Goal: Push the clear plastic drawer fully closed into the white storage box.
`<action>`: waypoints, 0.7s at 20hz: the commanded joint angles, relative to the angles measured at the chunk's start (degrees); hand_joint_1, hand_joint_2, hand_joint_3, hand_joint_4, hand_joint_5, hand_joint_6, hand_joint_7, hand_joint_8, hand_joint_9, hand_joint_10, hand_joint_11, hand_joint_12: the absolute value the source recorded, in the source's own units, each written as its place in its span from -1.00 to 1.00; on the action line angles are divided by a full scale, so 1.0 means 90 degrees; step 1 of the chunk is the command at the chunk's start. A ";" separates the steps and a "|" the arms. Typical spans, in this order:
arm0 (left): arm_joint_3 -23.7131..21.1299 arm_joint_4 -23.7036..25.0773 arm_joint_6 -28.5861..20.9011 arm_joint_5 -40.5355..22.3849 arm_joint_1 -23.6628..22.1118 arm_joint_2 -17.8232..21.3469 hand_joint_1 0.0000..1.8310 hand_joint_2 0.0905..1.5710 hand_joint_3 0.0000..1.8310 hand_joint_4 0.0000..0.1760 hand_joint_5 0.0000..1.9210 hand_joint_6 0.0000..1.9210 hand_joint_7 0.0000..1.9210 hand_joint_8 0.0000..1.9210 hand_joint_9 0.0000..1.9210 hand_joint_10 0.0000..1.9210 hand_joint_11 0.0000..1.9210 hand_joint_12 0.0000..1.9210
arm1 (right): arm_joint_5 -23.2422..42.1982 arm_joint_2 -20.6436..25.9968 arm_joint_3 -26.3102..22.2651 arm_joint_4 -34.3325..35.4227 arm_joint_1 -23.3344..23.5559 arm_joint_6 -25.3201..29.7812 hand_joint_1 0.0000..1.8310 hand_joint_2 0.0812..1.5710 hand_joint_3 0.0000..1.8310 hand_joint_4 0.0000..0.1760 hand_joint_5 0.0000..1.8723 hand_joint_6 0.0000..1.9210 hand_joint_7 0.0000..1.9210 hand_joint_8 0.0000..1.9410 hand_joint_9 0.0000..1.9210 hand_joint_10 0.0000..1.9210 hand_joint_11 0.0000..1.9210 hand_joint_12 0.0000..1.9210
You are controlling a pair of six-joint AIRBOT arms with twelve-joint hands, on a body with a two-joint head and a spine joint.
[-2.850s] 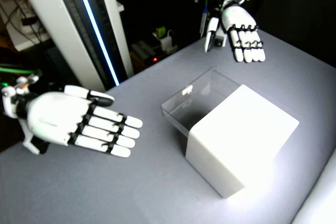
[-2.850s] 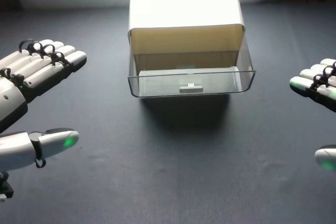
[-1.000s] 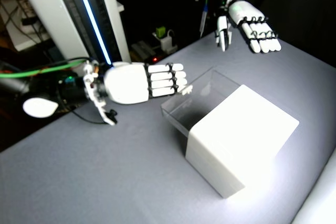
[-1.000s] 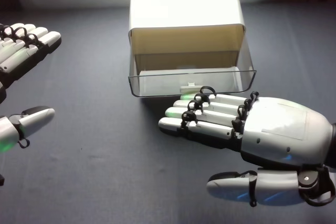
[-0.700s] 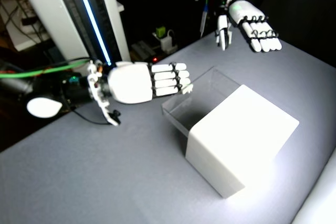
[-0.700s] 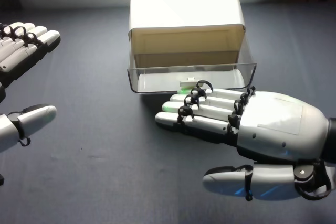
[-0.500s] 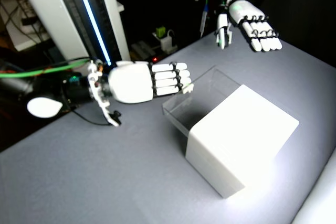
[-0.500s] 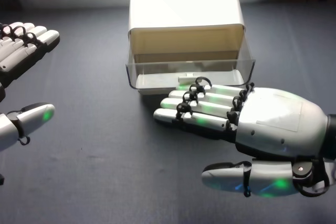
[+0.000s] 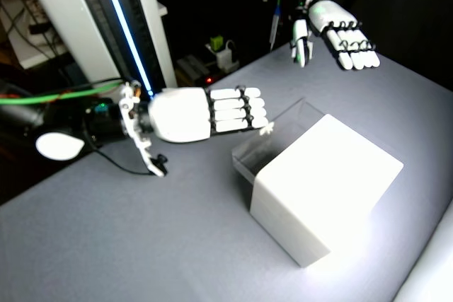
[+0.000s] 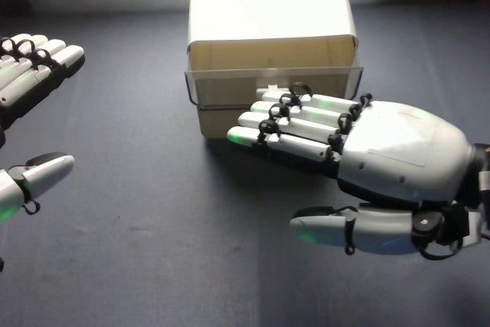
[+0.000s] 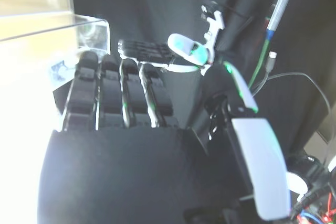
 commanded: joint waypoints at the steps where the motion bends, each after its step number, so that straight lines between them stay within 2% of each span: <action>1: 0.0007 -0.0096 -0.0010 -0.0813 -0.0017 0.0036 -0.56 0.77 -1.00 -0.78 -1.00 -1.00 -1.00 -1.00 -1.00 -1.00 -1.00 -1.00 | 0.0572 -0.0030 0.0031 0.0220 0.0092 -0.0071 -0.77 0.86 -1.00 -1.00 -1.00 -1.00 -1.00 -1.00 -1.00 -1.00 -1.00 -1.00; 2: 0.0007 -0.0099 -0.0010 -0.0820 -0.0015 0.0037 -0.55 0.77 -1.00 -0.75 -1.00 -1.00 -1.00 -1.00 -1.00 -1.00 -1.00 -1.00 | 0.0500 -0.0074 0.0078 0.0306 0.0123 -0.0157 -0.76 0.86 -1.00 -1.00 -1.00 -1.00 -1.00 -1.00 -1.00 -1.00 -1.00 -1.00; 4: 0.0007 -0.0099 -0.0010 -0.0831 -0.0013 0.0037 -0.54 0.77 -1.00 -0.81 -1.00 -1.00 -1.00 -1.00 -1.00 -1.00 -1.00 -1.00 | 0.0389 -0.0161 0.0181 0.0437 0.0182 -0.0266 -0.62 0.82 -1.00 -1.00 -0.98 -0.99 -1.00 -1.00 -1.00 -1.00 -1.00 -1.00; 5: 0.0008 -0.0099 -0.0010 -0.0831 -0.0012 0.0036 -0.53 0.77 -1.00 -0.85 -1.00 -1.00 -1.00 -1.00 -1.00 -1.00 -1.00 -1.00 | 0.0323 -0.0210 0.0235 0.0503 0.0220 -0.0326 -0.61 0.82 -1.00 -1.00 -0.99 -1.00 -1.00 -1.00 -1.00 -1.00 -1.00 -1.00; 6: 0.0010 -0.0101 -0.0010 -0.0831 -0.0011 0.0032 -0.49 0.76 -1.00 -1.00 -1.00 -1.00 -1.00 -1.00 -1.00 -1.00 -1.00 -1.00 | 0.0278 -0.0249 0.0277 0.0564 0.0257 -0.0391 -0.66 0.84 -1.00 -1.00 -1.00 -1.00 -1.00 -1.00 -1.00 -1.00 -1.00 -1.00; 9: 0.0013 -0.0102 -0.0010 -0.0831 -0.0008 0.0027 -0.52 0.76 -1.00 -1.00 -1.00 -1.00 -1.00 -1.00 -1.00 -1.00 -1.00 -1.00 | 0.0077 -0.0334 0.0358 0.0889 0.0367 -0.0828 -0.76 0.86 -0.99 -1.00 -1.00 -1.00 -1.00 -1.00 -1.00 -1.00 -1.00 -1.00; 10: 0.0014 -0.0102 -0.0010 -0.0831 -0.0008 0.0027 -0.52 0.76 -1.00 -0.90 -1.00 -1.00 -1.00 -1.00 -1.00 -1.00 -1.00 -1.00 | 0.0043 -0.0350 0.0378 0.1006 0.0383 -0.0938 -0.78 0.86 -0.99 -1.00 -1.00 -1.00 -1.00 -1.00 -1.00 -1.00 -1.00 -1.00; 12: 0.0014 -0.0102 -0.0010 -0.0829 -0.0003 0.0025 -0.52 0.76 -1.00 -0.91 -1.00 -1.00 -1.00 -1.00 -1.00 -1.00 -1.00 -1.00 | -0.0006 -0.0398 0.0445 0.1207 0.0414 -0.1085 -0.63 0.84 -1.00 -1.00 -1.00 -1.00 -1.00 -1.00 -1.00 -1.00 -1.00 -1.00; 13: 0.0015 -0.0102 -0.0010 -0.0829 -0.0003 0.0021 -0.53 0.76 -1.00 -0.94 -1.00 -1.00 -1.00 -1.00 -1.00 -1.00 -1.00 -1.00 | -0.0016 -0.0406 0.0471 0.1264 0.0420 -0.1105 -0.64 0.84 -1.00 -0.94 -1.00 -1.00 -1.00 -1.00 -1.00 -1.00 -1.00 -1.00; 14: 0.0015 -0.0102 -0.0010 -0.0831 -0.0003 0.0021 -0.55 0.76 -1.00 -1.00 -1.00 -1.00 -1.00 -1.00 -1.00 -1.00 -1.00 -1.00 | -0.0037 -0.0406 0.0481 0.1312 0.0420 -0.1138 -0.84 0.89 -0.99 -1.00 -1.00 -1.00 -1.00 -1.00 -1.00 -1.00 -1.00 -1.00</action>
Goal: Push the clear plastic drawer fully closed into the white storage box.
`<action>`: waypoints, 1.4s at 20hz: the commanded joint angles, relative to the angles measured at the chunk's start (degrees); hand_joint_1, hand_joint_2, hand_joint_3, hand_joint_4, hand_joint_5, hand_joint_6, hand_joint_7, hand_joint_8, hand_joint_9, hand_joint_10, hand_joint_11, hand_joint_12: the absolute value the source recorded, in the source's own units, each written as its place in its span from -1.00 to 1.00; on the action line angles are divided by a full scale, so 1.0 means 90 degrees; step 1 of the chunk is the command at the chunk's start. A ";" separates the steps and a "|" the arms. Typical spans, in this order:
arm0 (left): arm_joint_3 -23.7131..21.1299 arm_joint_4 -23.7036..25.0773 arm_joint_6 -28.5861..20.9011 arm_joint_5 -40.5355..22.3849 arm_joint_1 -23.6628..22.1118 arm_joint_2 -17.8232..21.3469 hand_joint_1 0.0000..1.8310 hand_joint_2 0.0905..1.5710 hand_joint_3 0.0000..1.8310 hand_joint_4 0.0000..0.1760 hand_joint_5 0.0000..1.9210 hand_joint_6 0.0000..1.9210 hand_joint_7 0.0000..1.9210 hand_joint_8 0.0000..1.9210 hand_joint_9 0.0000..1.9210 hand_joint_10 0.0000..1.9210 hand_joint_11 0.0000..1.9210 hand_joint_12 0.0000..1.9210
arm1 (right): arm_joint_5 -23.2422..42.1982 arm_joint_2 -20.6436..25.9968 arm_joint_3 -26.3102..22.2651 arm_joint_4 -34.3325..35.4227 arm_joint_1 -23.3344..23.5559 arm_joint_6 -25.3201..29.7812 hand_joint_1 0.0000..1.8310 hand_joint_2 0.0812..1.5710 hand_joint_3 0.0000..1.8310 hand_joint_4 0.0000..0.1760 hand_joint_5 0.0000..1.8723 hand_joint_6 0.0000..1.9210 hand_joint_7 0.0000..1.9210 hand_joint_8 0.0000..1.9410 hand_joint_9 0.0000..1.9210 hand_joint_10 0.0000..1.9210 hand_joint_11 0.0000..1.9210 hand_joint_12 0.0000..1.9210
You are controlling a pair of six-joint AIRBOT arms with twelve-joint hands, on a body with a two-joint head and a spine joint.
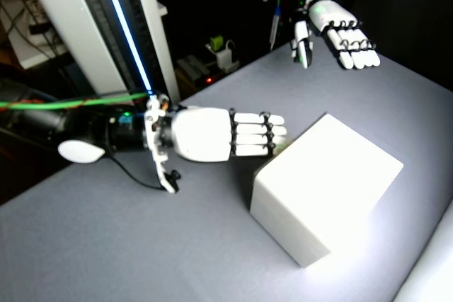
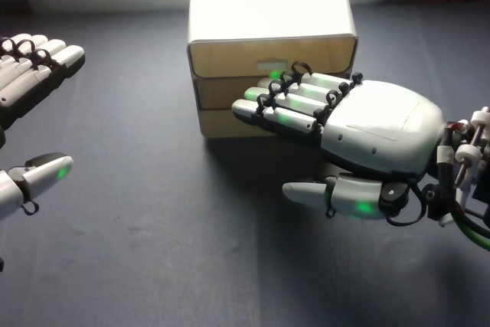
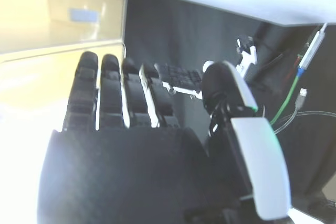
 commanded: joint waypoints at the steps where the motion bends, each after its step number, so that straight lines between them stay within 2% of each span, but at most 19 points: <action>1: 0.0015 -0.0097 -0.0010 -0.0832 -0.0010 0.0021 -0.55 0.76 -1.00 -1.00 -1.00 -1.00 -1.00 -1.00 -1.00 -1.00 -1.00 -1.00 | 0.0707 0.0021 0.0039 0.0229 0.0095 -0.0030 -0.84 0.89 -0.99 -1.00 -1.00 -1.00 -1.00 -1.00 -1.00 -1.00 -1.00 -1.00; 2: 0.0014 -0.0097 -0.0010 -0.0837 -0.0007 0.0021 -0.54 0.76 -1.00 -1.00 -1.00 -1.00 -1.00 -1.00 -1.00 -1.00 -1.00 -1.00 | 0.0705 0.0022 0.0038 0.0242 0.0095 -0.0030 -0.90 0.90 -0.99 -1.00 -1.00 -1.00 -1.00 -1.00 -1.00 -1.00 -1.00 -1.00; 6: 0.0008 -0.0110 -0.0011 -0.0863 0.0009 0.0023 -0.52 0.75 -1.00 -1.00 -1.00 -1.00 -1.00 -1.00 -1.00 -1.00 -1.00 -1.00 | 0.0705 0.0023 -0.0007 0.0222 0.0094 -0.0030 -0.89 0.91 -0.99 -1.00 -1.00 -1.00 -1.00 -1.00 -1.00 -1.00 -1.00 -1.00; 8: 0.0003 -0.0113 -0.0012 -0.0875 0.0014 0.0022 -0.54 0.76 -1.00 -0.94 -1.00 -1.00 -1.00 -1.00 -1.00 -1.00 -1.00 -1.00 | 0.0709 0.0023 -0.0084 0.0172 0.0094 -0.0030 -0.96 0.91 -1.00 -1.00 -1.00 -1.00 -1.00 -1.00 -1.00 -1.00 -1.00 -1.00; 11: -0.0008 -0.0149 -0.0012 -0.0916 0.0048 0.0027 -0.51 0.75 -1.00 -0.84 -1.00 -1.00 -1.00 -1.00 -1.00 -1.00 -1.00 -1.00 | 0.0802 0.0099 -0.0258 -0.0004 0.0093 0.0069 -0.77 0.84 -1.00 -1.00 -1.00 -1.00 -1.00 -1.00 -1.00 -1.00 -1.00 -1.00; 13: -0.0020 -0.0168 -0.0012 -0.0952 0.0072 0.0033 -0.48 0.75 -1.00 -0.99 -1.00 -1.00 -1.00 -1.00 -1.00 -1.00 -1.00 -1.00 | 0.0924 0.0148 -0.0334 -0.0204 0.0023 0.0364 -0.74 0.84 -1.00 -1.00 -1.00 -1.00 -1.00 -1.00 -1.00 -1.00 -1.00 -1.00; 14: -0.0025 -0.0191 -0.0012 -0.0976 0.0091 0.0036 -0.51 0.75 -1.00 -0.97 -1.00 -1.00 -1.00 -1.00 -1.00 -1.00 -1.00 -1.00 | 0.1022 0.0186 -0.0369 -0.0357 -0.0078 0.0615 -0.73 0.81 -1.00 -1.00 -1.00 -1.00 -1.00 -1.00 -0.92 -0.98 -1.00 -0.45; 15: -0.0028 -0.0203 -0.0012 -0.0991 0.0103 0.0036 -0.51 0.75 -1.00 -0.97 -1.00 -1.00 -1.00 -1.00 -1.00 -1.00 -1.00 -1.00 | 0.1105 0.0216 -0.0396 -0.0429 -0.0157 0.0773 -0.73 0.81 -1.00 -1.00 -1.00 -1.00 -1.00 -1.00 -0.92 -0.98 -1.00 -0.45; 16: -0.0032 -0.0210 -0.0012 -0.1003 0.0112 0.0036 -0.52 0.76 -1.00 -0.97 -1.00 -1.00 -1.00 -1.00 -1.00 -1.00 -1.00 -1.00 | 0.1192 0.0266 -0.0435 -0.0491 -0.0228 0.0880 -0.61 0.81 -1.00 -1.00 -0.95 -0.99 -0.93 -0.99 -0.83 -0.96 -1.00 -0.15; 17: -0.0039 -0.0216 -0.0012 -0.1016 0.0121 0.0039 -0.52 0.76 -1.00 -1.00 -1.00 -1.00 -1.00 -1.00 -1.00 -1.00 -1.00 -1.00 | 0.1319 0.0410 -0.0514 -0.0615 -0.0314 0.1071 -0.73 0.84 -0.99 -1.00 -0.94 -0.99 -0.88 -0.99 -0.80 -0.96 -1.00 -0.08; 18: -0.0043 -0.0220 -0.0012 -0.1026 0.0126 0.0041 -0.52 0.76 -1.00 -1.00 -1.00 -1.00 -1.00 -1.00 -1.00 -1.00 -1.00 -1.00 | 0.1401 0.0489 -0.0563 -0.0676 -0.0366 0.1165 -0.73 0.84 -0.99 -1.00 -0.94 -0.99 -0.88 -0.99 -0.80 -0.96 -1.00 -0.08; 20: -0.0053 -0.0240 -0.0012 -0.1060 0.0151 0.0044 -0.48 0.76 -1.00 -0.98 -1.00 -1.00 -1.00 -1.00 -1.00 -1.00 -1.00 -1.00 | 0.1657 0.0722 -0.0749 -0.0785 -0.0548 0.1341 -0.77 0.85 -1.00 -1.00 -0.83 -0.97 -0.79 -0.98 -0.68 -0.94 -1.00 0.16; 22: -0.0067 -0.0243 -0.0013 -0.1092 0.0176 0.0048 -0.49 0.76 -1.00 -0.83 -1.00 -1.00 -1.00 -1.00 -1.00 -1.00 -1.00 -1.00 | 0.1962 0.0947 -0.0924 -0.0757 -0.0763 0.1424 -0.81 0.88 -0.99 -1.00 -0.85 -0.99 -0.76 -0.99 -0.63 -0.94 -1.00 0.21; 23: -0.0079 -0.0252 -0.0013 -0.1130 0.0201 0.0055 -0.52 0.76 -1.00 -0.72 -1.00 -1.00 -1.00 -1.00 -1.00 -1.00 -1.00 -1.00 | 0.2130 0.1094 -0.1017 -0.0690 -0.0879 0.1425 -0.88 0.92 -0.99 -1.00 -0.90 -1.00 -0.82 -1.00 -0.72 -0.99 -1.00 0.02; 24: -0.0089 -0.0261 -0.0014 -0.1167 0.0224 0.0060 -0.52 0.76 -1.00 -0.72 -1.00 -1.00 -1.00 -1.00 -1.00 -1.00 -1.00 -1.00 | 0.2294 0.1215 -0.1083 -0.0609 -0.0980 0.1425 -0.88 0.92 -0.99 -1.00 -0.90 -1.00 -0.82 -1.00 -0.72 -0.99 -1.00 0.02; 25: -0.0102 -0.0279 -0.0014 -0.1222 0.0260 0.0064 -0.49 0.76 -1.00 -0.89 -1.00 -1.00 -1.00 -1.00 -1.00 -1.00 -1.00 -1.00 | 0.2520 0.1392 -0.1162 -0.0455 -0.1144 0.1423 -0.96 0.90 -1.00 -1.00 -0.89 -1.00 -0.82 -0.99 -0.80 -0.99 -1.00 -0.19; 26: -0.0104 -0.0284 -0.0014 -0.1238 0.0270 0.0064 -0.49 0.76 -1.00 -0.89 -1.00 -1.00 -1.00 -1.00 -1.00 -1.00 -1.00 -1.00 | 0.2595 0.1450 -0.1185 -0.0398 -0.1202 0.1421 -0.96 0.90 -1.00 -1.00 -0.89 -1.00 -0.82 -0.99 -0.80 -0.99 -1.00 -0.19; 27: -0.0108 -0.0292 -0.0014 -0.1258 0.0279 0.0064 -0.45 0.76 -1.00 -1.00 -1.00 -1.00 -1.00 -1.00 -1.00 -1.00 -1.00 -1.00 | 0.2737 0.1593 -0.1244 -0.0258 -0.1304 0.1358 -0.96 0.90 -1.00 -1.00 -0.90 -1.00 -0.85 -0.99 -0.87 -0.98 -1.00 -0.40; 28: -0.0108 -0.0294 -0.0013 -0.1287 0.0282 0.0062 -0.45 0.76 -1.00 -1.00 -1.00 -1.00 -1.00 -1.00 -1.00 -1.00 -1.00 -1.00 | 0.2881 0.1817 -0.1367 0.0010 -0.1443 0.1108 -0.96 0.90 -1.00 -1.00 -0.97 -0.99 -0.97 -1.00 -0.97 -1.00 -1.00 -0.88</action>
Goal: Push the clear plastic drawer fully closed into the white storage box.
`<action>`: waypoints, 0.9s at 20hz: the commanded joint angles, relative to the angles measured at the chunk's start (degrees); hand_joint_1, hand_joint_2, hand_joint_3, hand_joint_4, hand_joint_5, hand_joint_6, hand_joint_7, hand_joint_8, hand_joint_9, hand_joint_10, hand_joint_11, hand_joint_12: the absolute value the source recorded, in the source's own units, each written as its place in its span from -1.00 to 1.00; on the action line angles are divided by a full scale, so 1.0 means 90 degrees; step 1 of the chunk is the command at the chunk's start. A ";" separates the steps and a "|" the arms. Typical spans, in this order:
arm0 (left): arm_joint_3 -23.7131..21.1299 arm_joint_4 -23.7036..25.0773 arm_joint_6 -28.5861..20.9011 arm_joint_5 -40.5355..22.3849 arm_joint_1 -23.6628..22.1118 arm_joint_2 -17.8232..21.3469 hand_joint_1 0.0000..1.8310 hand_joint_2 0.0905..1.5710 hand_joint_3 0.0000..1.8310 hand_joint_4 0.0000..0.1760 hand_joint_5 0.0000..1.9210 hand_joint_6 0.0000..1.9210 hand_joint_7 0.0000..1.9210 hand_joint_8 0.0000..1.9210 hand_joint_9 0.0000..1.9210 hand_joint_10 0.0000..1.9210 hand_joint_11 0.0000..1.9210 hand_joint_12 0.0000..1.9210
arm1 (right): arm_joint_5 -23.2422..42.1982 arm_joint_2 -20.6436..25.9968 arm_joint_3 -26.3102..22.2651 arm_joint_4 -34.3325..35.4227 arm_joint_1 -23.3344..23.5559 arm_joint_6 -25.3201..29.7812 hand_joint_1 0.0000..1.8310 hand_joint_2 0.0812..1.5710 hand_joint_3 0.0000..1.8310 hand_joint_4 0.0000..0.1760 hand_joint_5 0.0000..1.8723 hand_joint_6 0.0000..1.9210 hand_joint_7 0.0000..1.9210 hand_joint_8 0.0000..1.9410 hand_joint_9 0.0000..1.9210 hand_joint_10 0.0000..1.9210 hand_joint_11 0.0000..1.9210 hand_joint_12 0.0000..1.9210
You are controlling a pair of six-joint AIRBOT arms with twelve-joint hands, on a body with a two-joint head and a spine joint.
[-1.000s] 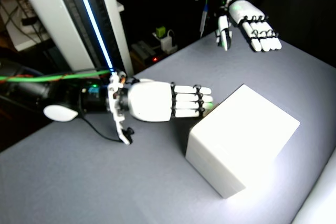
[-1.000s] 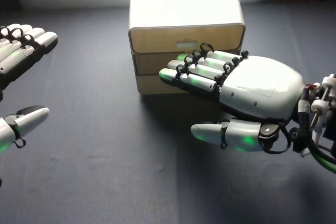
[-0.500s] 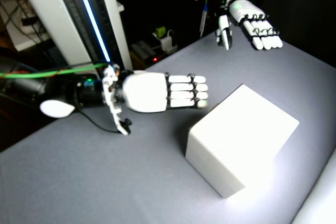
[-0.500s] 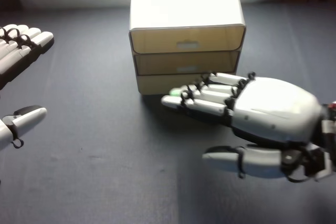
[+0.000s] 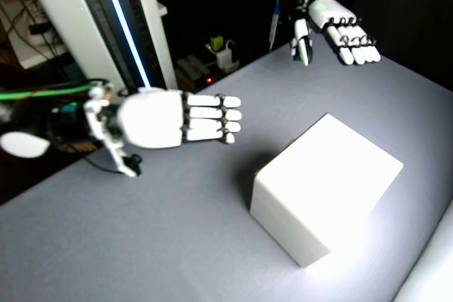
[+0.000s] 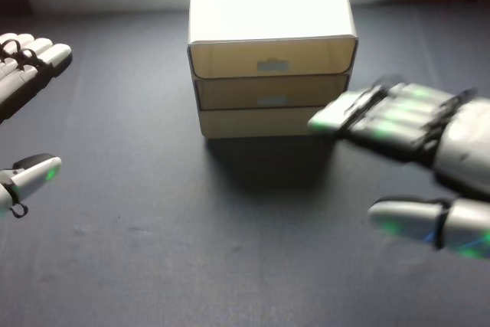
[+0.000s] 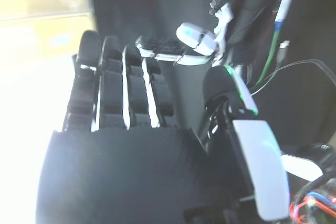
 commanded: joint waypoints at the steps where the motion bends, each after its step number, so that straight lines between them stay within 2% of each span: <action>1: -0.0021 -0.0109 -0.0011 -0.0840 -0.0015 0.0035 -0.45 0.76 -1.00 -1.00 -1.00 -1.00 -1.00 -1.00 -1.00 -1.00 -1.00 -1.00 | 0.1010 0.0143 -0.0093 0.0227 -0.0043 -0.0152 -0.93 0.87 -1.00 -1.00 -0.99 -1.00 -1.00 -1.00 -1.00 -1.00 -1.00 -0.98; 2: -0.0019 -0.0109 -0.0010 -0.0864 -0.0015 0.0032 -0.47 0.74 -1.00 -1.00 -1.00 -1.00 -1.00 -1.00 -1.00 -1.00 -1.00 -1.00 | 0.1139 0.0302 -0.0161 0.0464 -0.0186 -0.0309 -0.92 0.85 -1.00 -1.00 -1.00 -1.00 -1.00 -1.00 -1.00 -1.00 -1.00 -1.00; 3: -0.0019 -0.0110 -0.0010 -0.0895 -0.0015 0.0030 -0.59 0.72 -1.00 -1.00 -1.00 -1.00 -1.00 -1.00 -1.00 -1.00 -1.00 -1.00 | 0.1288 0.0441 -0.0215 0.0733 -0.0362 -0.0453 -0.91 0.81 -1.00 -1.00 -1.00 -1.00 -1.00 -1.00 -1.00 -1.00 -1.00 -1.00; 4: -0.0020 -0.0121 -0.0009 -0.0949 -0.0015 0.0031 -0.70 0.68 -1.00 -0.73 -1.00 -1.00 -1.00 -1.00 -1.00 -1.00 -1.00 -1.00 | 0.1660 0.0674 -0.0308 0.1276 -0.0727 -0.0718 -0.95 0.73 -1.00 -1.00 -1.00 -1.00 -1.00 -1.00 -1.00 -1.00 -1.00 -1.00; 5: -0.0019 -0.0126 -0.0009 -0.0968 -0.0015 0.0032 -0.70 0.68 -1.00 -0.73 -1.00 -1.00 -1.00 -1.00 -1.00 -1.00 -1.00 -1.00 | 0.1759 0.0722 -0.0329 0.1413 -0.0827 -0.0769 -0.95 0.73 -1.00 -1.00 -1.00 -1.00 -1.00 -1.00 -1.00 -1.00 -1.00 -1.00; 6: -0.0019 -0.0131 -0.0009 -0.1001 -0.0015 0.0034 -0.69 0.67 -1.00 -0.62 -1.00 -1.00 -1.00 -1.00 -1.00 -1.00 -1.00 -1.00 | 0.1992 0.0812 -0.0365 0.1690 -0.1059 -0.0861 -0.95 0.75 -1.00 -1.00 -1.00 -1.00 -1.00 -1.00 -1.00 -1.00 -1.00 -1.00; 7: -0.0021 -0.0142 -0.0007 -0.1047 -0.0015 0.0035 -0.69 0.67 -1.00 -0.61 -1.00 -1.00 -1.00 -1.00 -1.00 -1.00 -1.00 -1.00 | 0.2227 0.0877 -0.0389 0.1947 -0.1275 -0.0912 -0.97 0.76 -1.00 -1.00 -1.00 -1.00 -1.00 -1.00 -1.00 -1.00 -1.00 -1.00; 9: -0.0030 -0.0163 0.0012 -0.1164 -0.0016 0.0036 -0.77 0.65 -1.00 -0.58 -1.00 -1.00 -1.00 -1.00 -1.00 -1.00 -1.00 -1.00 | 0.2826 0.0996 -0.0439 0.2521 -0.1807 -0.0966 -0.83 0.73 -1.00 -1.00 -1.00 -1.00 -1.00 -1.00 -1.00 -1.00 -1.00 -1.00; 10: -0.0030 -0.0164 0.0019 -0.1201 -0.0019 0.0038 -0.77 0.66 -1.00 -0.64 -1.00 -1.00 -1.00 -1.00 -1.00 -1.00 -1.00 -1.00 | 0.3033 0.1036 -0.0462 0.2723 -0.1914 -0.0976 -0.85 0.73 -1.00 -1.00 -1.00 -1.00 -1.00 -1.00 -1.00 -1.00 -1.00 -1.00; 11: -0.0033 -0.0177 0.0023 -0.1243 -0.0020 0.0039 -0.79 0.66 -1.00 -0.58 -1.00 -1.00 -1.00 -1.00 -1.00 -1.00 -1.00 -1.00 | 0.3118 0.1048 -0.0464 0.2829 -0.1946 -0.0977 -0.81 0.73 -1.00 -1.00 -1.00 -1.00 -1.00 -1.00 -1.00 -1.00 -1.00 -1.00; 12: -0.0041 -0.0211 0.0026 -0.1301 -0.0015 0.0042 -0.83 0.67 -1.00 -0.43 -1.00 -1.00 -1.00 -1.00 -1.00 -1.00 -1.00 -1.00 | 0.3217 0.1059 -0.0464 0.2933 -0.1964 -0.0977 -0.78 0.75 -1.00 -0.93 -1.00 -1.00 -1.00 -1.00 -1.00 -1.00 -1.00 -1.00; 13: -0.0047 -0.0237 0.0031 -0.1354 -0.0014 0.0044 -0.91 0.67 -1.00 -0.37 -1.00 -1.00 -1.00 -1.00 -1.00 -1.00 -1.00 -1.00 | 0.3320 0.1070 -0.0468 0.2983 -0.1975 -0.0977 -0.80 0.75 -1.00 -0.58 -1.00 -1.00 -1.00 -1.00 -1.00 -1.00 -1.00 -1.00; 14: -0.0052 -0.0252 0.0040 -0.1398 -0.0013 0.0048 -0.92 0.67 -1.00 -0.13 -1.00 -1.00 -1.00 -1.00 -1.00 -1.00 -1.00 -1.00 | 0.3406 0.1089 -0.0476 0.3007 -0.1976 -0.0977 -0.83 0.72 -1.00 -0.18 -1.00 -1.00 -1.00 -1.00 -1.00 -1.00 -1.00 -1.00; 15: -0.0054 -0.0254 0.0044 -0.1445 -0.0013 0.0053 -0.95 0.67 -1.00 0.08 -1.00 -1.00 -1.00 -1.00 -1.00 -1.00 -1.00 -1.00 | 0.3455 0.1102 -0.0479 0.3016 -0.1976 -0.0977 -0.81 0.71 -1.00 -0.24 -1.00 -1.00 -1.00 -1.00 -1.00 -1.00 -1.00 -1.00; 17: -0.0077 -0.0271 0.0071 -0.1618 -0.0013 0.0080 -0.91 0.68 -1.00 0.32 -1.00 -1.00 -1.00 -1.00 -1.00 -1.00 -1.00 -1.00 | 0.3627 0.1141 -0.0492 0.3032 -0.1976 -0.0977 -0.72 0.71 -1.00 -0.37 -1.00 -1.00 -1.00 -1.00 -1.00 -1.00 -1.00 -1.00; 18: -0.0081 -0.0283 0.0079 -0.1682 -0.0013 0.0085 -0.91 0.67 -1.00 0.75 -1.00 -1.00 -1.00 -1.00 -1.00 -1.00 -1.00 -1.00 | 0.3698 0.1155 -0.0499 0.3039 -0.1976 -0.0977 -0.73 0.69 -1.00 -0.15 -1.00 -1.00 -1.00 -1.00 -1.00 -1.00 -1.00 -1.00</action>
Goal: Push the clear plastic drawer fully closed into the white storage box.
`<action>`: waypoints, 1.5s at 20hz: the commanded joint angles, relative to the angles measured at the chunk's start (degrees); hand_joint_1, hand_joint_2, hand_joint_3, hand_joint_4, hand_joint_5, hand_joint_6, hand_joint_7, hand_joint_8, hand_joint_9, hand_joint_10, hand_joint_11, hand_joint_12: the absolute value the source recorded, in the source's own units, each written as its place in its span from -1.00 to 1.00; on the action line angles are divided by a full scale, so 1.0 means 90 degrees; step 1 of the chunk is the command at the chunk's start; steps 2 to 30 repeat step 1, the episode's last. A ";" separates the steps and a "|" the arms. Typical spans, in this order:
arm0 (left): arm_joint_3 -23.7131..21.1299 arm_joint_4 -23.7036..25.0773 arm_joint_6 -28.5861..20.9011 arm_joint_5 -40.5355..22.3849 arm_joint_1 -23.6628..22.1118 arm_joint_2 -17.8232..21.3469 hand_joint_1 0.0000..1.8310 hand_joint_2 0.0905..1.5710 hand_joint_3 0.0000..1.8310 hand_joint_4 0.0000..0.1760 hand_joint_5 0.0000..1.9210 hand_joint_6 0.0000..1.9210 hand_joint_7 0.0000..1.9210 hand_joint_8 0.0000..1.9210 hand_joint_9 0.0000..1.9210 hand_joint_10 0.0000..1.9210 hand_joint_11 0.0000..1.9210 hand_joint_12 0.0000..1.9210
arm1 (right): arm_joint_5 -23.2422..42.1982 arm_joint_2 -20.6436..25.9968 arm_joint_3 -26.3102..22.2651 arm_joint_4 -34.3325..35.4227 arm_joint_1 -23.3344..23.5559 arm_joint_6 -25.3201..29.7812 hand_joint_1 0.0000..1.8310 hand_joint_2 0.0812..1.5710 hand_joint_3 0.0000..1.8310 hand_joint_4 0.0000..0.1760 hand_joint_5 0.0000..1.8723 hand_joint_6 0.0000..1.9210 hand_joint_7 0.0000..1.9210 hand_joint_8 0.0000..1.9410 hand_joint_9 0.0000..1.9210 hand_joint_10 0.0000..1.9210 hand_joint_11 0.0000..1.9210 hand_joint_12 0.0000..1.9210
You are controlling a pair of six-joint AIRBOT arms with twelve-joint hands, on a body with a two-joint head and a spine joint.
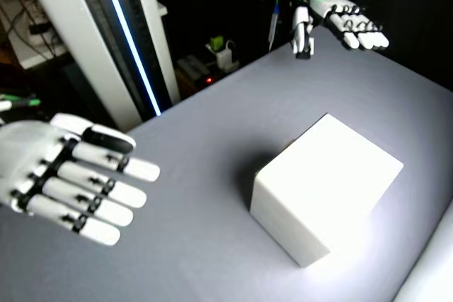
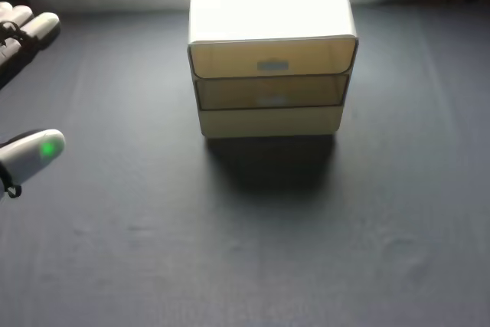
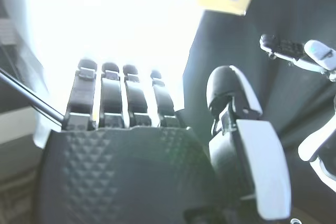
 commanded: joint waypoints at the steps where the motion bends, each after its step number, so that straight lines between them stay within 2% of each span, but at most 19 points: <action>1: -0.0022 -0.0102 0.0013 -0.0923 -0.0013 0.0082 -0.91 0.66 -1.00 0.95 -1.00 -1.00 -1.00 -1.00 -1.00 -1.00 -1.00 -1.00 | 0.1020 0.0092 -0.0011 0.0074 0.0015 0.0019 -0.72 0.67 -1.00 -0.27 -1.00 -1.00 -1.00 -1.00 -1.00 -1.00 -1.00 -1.00; 30: -0.0022 -0.0102 0.0013 -0.0923 -0.0013 0.0082 -0.91 0.66 -1.00 0.95 -1.00 -1.00 -1.00 -1.00 -1.00 -1.00 -1.00 -1.00 | 0.1020 0.0092 -0.0011 0.0074 0.0015 0.0019 -0.72 0.67 -1.00 -0.27 -1.00 -1.00 -1.00 -1.00 -1.00 -1.00 -1.00 -1.00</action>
